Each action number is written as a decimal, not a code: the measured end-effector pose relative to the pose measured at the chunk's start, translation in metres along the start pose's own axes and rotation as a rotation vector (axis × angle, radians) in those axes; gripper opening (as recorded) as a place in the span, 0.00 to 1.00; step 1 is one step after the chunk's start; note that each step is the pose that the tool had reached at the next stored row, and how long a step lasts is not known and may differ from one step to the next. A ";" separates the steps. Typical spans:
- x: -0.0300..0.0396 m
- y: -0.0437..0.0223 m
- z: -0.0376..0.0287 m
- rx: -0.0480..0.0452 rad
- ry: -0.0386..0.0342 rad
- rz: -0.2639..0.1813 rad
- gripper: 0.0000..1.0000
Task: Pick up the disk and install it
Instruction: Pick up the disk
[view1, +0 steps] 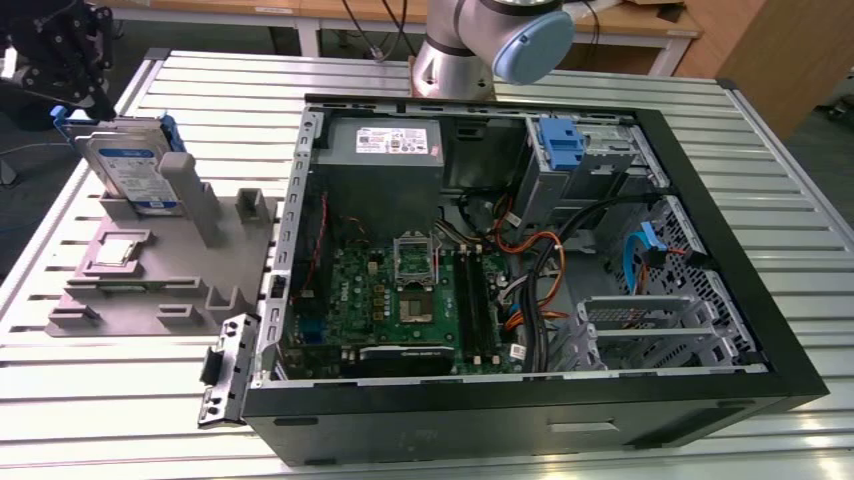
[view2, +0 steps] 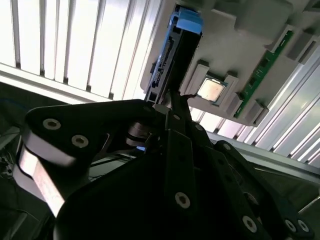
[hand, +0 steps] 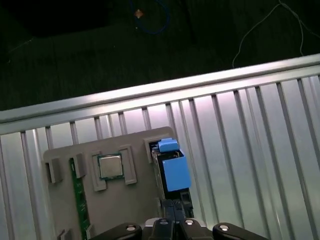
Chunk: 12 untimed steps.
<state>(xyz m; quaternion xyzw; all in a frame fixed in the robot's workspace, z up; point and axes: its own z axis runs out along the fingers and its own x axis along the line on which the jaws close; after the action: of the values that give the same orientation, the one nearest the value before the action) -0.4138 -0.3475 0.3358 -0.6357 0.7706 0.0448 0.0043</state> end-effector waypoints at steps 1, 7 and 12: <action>0.0000 0.0000 0.0001 -0.0011 0.0011 -0.017 0.11; -0.0006 -0.0034 0.0005 -0.0049 0.0036 -0.074 0.11; -0.0021 -0.0051 0.0011 -0.0061 0.0042 -0.091 0.11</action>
<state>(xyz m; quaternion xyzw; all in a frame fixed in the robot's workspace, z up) -0.4085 -0.3463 0.3345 -0.6704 0.7406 0.0456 0.0027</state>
